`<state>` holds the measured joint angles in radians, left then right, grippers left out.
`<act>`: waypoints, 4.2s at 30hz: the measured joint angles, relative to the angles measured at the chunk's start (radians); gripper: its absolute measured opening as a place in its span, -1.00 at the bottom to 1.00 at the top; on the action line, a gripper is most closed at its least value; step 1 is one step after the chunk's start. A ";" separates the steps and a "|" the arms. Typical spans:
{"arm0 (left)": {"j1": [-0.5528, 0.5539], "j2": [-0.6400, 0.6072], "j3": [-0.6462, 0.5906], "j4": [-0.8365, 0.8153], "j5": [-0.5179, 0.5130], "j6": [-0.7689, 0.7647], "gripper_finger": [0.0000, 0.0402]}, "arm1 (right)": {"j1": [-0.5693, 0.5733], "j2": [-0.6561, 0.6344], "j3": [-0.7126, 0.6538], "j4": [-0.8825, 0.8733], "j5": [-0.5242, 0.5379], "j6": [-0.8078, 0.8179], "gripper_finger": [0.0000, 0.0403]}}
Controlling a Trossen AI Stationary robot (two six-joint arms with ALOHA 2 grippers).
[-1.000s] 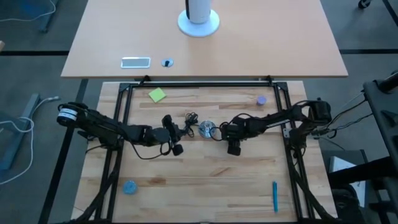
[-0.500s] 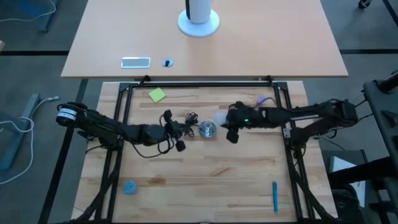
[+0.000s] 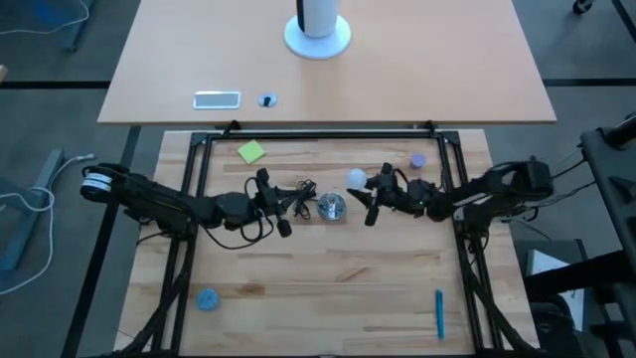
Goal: Screw lightbulb
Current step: Insert the white lightbulb into the silver lamp
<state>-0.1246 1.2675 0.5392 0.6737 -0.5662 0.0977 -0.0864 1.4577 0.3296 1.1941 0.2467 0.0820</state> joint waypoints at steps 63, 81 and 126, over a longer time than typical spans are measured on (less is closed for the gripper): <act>0.073 0.449 0.161 0.104 -0.176 0.047 -1.00 | -0.006 0.510 0.203 0.170 0.018 -0.117 -0.30; 0.075 0.453 0.196 0.105 -0.096 0.073 -1.00 | -0.003 0.507 0.201 0.148 0.017 -0.112 -0.24; 0.075 0.453 0.199 0.071 -0.106 0.019 -1.00 | 0.006 0.364 0.205 -0.117 0.043 -0.020 0.28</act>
<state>-0.0494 1.7206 0.7380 0.7452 -0.6720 0.1164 -0.0807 1.8221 0.5343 1.0770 0.2893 0.0621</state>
